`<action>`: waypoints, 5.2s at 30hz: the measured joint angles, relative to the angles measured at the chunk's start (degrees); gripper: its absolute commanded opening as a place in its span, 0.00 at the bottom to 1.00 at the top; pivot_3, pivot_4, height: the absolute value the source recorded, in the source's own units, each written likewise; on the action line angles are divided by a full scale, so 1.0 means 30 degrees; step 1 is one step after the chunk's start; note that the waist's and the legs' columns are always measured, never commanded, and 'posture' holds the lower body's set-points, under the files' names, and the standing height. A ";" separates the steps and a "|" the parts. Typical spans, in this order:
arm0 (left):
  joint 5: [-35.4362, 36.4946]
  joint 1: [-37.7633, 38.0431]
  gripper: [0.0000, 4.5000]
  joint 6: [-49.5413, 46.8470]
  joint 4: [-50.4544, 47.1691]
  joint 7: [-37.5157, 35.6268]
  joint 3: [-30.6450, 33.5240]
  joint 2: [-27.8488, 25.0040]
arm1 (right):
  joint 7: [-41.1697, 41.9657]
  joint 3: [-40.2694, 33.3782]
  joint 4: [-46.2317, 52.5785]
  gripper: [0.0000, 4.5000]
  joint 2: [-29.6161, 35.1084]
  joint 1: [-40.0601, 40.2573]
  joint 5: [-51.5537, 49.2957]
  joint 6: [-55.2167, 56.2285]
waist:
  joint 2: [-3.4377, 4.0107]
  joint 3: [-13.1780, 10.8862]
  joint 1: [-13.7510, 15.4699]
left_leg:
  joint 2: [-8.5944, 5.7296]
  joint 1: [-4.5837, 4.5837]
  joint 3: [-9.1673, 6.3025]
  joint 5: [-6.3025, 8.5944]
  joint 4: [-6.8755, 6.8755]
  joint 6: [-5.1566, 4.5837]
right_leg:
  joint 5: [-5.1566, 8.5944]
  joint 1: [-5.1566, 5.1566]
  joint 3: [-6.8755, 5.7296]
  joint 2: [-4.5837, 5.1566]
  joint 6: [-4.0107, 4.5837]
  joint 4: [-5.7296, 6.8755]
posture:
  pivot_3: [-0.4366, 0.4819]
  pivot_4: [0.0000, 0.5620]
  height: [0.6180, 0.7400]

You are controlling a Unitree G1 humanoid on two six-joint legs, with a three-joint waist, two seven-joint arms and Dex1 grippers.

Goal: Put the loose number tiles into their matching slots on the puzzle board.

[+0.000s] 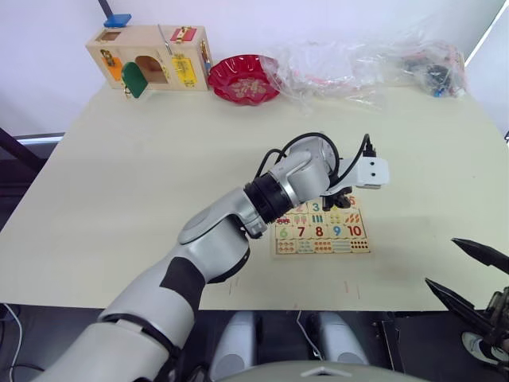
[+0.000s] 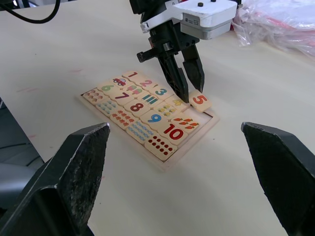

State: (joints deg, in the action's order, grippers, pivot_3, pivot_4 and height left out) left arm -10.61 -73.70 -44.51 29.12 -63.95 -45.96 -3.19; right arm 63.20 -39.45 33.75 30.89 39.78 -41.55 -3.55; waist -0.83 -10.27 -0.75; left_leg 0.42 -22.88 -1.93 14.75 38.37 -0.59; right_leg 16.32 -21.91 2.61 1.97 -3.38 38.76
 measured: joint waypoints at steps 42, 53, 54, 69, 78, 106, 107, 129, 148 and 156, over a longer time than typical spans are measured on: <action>-0.1130 0.0550 0.22 -0.0055 0.1782 0.0642 0.0294 0.1690 | -0.1040 0.0038 0.0713 1.00 -0.0190 0.0684 0.0009 0.0453 | 0.0001 0.0001 0.0042 | -0.0001 -0.0008 -0.0003 0.0002 -0.0001 -0.0002 | -0.0009 0.0000 -0.0004 0.0002 0.0017 -0.0008 | 0.48 0.27 1.00; -0.1130 0.0549 0.22 -0.0053 0.1780 0.0608 0.0295 0.1688 | -0.1199 0.0070 0.0724 1.00 -0.0191 0.0684 0.0010 0.0452 | 0.0002 0.0001 0.0041 | -0.0001 -0.0007 -0.0003 0.0002 -0.0002 -0.0003 | -0.0010 0.0000 -0.0004 0.0002 0.0019 -0.0007 | 0.48 0.27 1.00; -0.1129 0.0549 0.22 -0.0053 0.1781 0.0607 0.0295 0.1689 | -0.1199 0.0071 0.0725 1.00 -0.0191 0.0683 0.0010 0.0452 | 0.0002 0.0001 0.0041 | -0.0001 -0.0007 -0.0003 0.0002 -0.0001 -0.0002 | -0.0010 0.0000 -0.0004 0.0002 0.0019 -0.0007 | 0.48 0.27 1.00; -0.1250 0.0500 0.82 -0.0141 0.1721 0.0477 0.0488 0.1666 | -0.1203 0.0146 0.0728 1.00 -0.0268 0.0684 0.0016 0.0454 | 0.0002 0.0001 0.0040 | -0.0002 -0.0010 -0.0001 0.0002 -0.0002 -0.0003 | -0.0010 0.0000 -0.0004 0.0002 0.0020 -0.0010 | 0.48 0.27 1.00; -0.0505 0.0046 0.82 -0.0297 0.0001 -0.0985 0.1520 -0.0046 | -0.1211 0.0252 0.0738 1.00 -0.0311 0.0686 0.0028 0.0471 | 0.0009 0.0002 -0.0003 | 0.0001 0.0000 0.0000 0.0002 -0.0002 -0.0002 | -0.0017 0.0000 -0.0001 0.0002 0.0032 -0.0001 | 0.48 0.27 1.00; 0.1359 0.1548 0.01 1.8053 0.9652 -0.0974 0.6300 0.0316 | -0.1187 0.0312 0.0729 1.00 -0.0310 0.0806 0.0020 0.0528 | 0.0016 0.0002 0.0053 | -0.0020 -0.0007 0.0019 0.0006 0.0009 -0.0009 | -0.0032 0.0007 -0.0021 0.0011 0.0049 0.0005 | 0.48 0.27 1.00; 0.1237 0.1387 0.01 1.8429 1.0059 -0.0860 0.6311 0.0412 | -0.1192 0.0312 0.0730 1.00 -0.0326 0.0880 0.0022 0.0528 | 0.0016 0.0002 0.0034 | -0.0020 -0.0006 0.0019 0.0006 0.0009 -0.0009 | -0.0031 0.0007 -0.0021 0.0010 0.0048 0.0006 | 0.48 0.27 1.00; -0.0703 0.0947 0.01 1.9992 1.2524 0.0169 0.6555 0.1082 | -0.0968 0.0428 0.0827 1.00 -0.0623 0.1206 0.0022 0.0565 | 0.0016 0.0002 0.0033 | -0.0020 -0.0008 0.0016 0.0006 0.0009 -0.0009 | -0.0031 0.0006 -0.0027 0.0008 0.0047 0.0006 | 0.48 0.27 1.00; -0.1273 0.1451 0.01 1.9993 1.2458 -0.0377 0.6558 0.1112 | -0.0844 0.0432 0.0924 1.00 -0.0625 0.1314 0.0001 0.0562 | 0.0016 0.0002 0.0037 | -0.0020 -0.0008 0.0011 0.0006 0.0009 -0.0009 | -0.0032 0.0007 -0.0027 0.0009 0.0049 0.0008 | 0.48 0.27 1.00; -0.1281 0.1481 0.01 1.9997 1.2215 -0.0697 0.6559 0.1119 | -0.0907 0.0434 0.1145 1.00 -0.0625 0.1314 -0.0002 0.0558 | 0.0016 0.0003 0.0035 | -0.0020 -0.0008 0.0009 0.0006 0.0009 -0.0009 | -0.0032 0.0006 -0.0027 0.0009 0.0049 0.0009 | 0.48 0.27 1.00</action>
State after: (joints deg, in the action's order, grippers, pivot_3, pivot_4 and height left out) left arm -14.46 -69.26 15.48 65.76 -66.04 -26.29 0.17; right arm 60.48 -38.14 37.18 29.02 43.72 -41.56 -1.88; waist -0.78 -10.27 -0.64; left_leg 0.36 -22.90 -1.90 14.77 38.40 -0.61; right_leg 16.23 -21.89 2.53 2.00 -3.24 38.79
